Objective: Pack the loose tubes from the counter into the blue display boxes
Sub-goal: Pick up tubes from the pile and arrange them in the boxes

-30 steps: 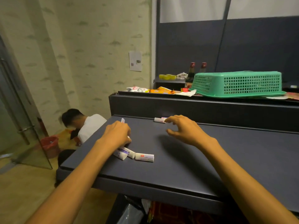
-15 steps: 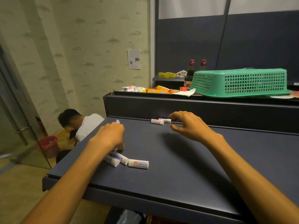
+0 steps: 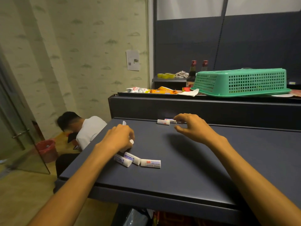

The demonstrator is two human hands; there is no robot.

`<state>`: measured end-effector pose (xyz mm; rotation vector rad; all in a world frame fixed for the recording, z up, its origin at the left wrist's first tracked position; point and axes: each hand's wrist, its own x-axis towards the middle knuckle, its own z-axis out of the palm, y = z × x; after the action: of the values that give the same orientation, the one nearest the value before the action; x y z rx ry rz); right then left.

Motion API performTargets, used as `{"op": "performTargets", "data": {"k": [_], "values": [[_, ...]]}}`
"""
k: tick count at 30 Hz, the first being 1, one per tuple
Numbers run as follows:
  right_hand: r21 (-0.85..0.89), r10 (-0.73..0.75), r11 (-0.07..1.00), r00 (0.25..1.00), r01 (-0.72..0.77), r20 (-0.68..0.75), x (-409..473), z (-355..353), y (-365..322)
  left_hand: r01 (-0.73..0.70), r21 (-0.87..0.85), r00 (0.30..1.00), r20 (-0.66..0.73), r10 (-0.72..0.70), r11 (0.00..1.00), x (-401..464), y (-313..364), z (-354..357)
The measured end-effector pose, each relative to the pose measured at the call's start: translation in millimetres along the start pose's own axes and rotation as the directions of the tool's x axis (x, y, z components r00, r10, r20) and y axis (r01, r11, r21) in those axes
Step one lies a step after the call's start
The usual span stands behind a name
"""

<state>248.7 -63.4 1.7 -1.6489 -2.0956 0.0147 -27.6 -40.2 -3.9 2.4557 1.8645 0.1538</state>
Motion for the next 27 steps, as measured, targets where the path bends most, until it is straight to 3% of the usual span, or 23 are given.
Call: {"op": "performTargets", "data": {"k": [5, 12, 20, 27], "values": [[0.006, 0.041, 0.999, 0.999, -0.041, -0.011, -5, 2, -5, -0.068, -0.245, 0.996, -0.065, 0.054, 0.967, 10, -8, 0], [0.023, 0.094, 0.995, 0.995, -0.093, -0.016, -4, 3, -5, -0.223, -0.493, 0.972, -0.173, 0.157, 0.841, 26, -11, -8], [0.026, 0.147, 0.989, 0.989, -0.148, 0.033, 11, 8, 3, -0.311, -0.570, 0.948, -0.243, 0.206, 0.761, 48, -6, -9], [-0.033, 0.121, 0.992, 0.989, -0.119, 0.089, 44, 15, 6, -0.428, -0.414, 0.894, -0.323, 0.309, 0.803, 69, 4, -9]]}}
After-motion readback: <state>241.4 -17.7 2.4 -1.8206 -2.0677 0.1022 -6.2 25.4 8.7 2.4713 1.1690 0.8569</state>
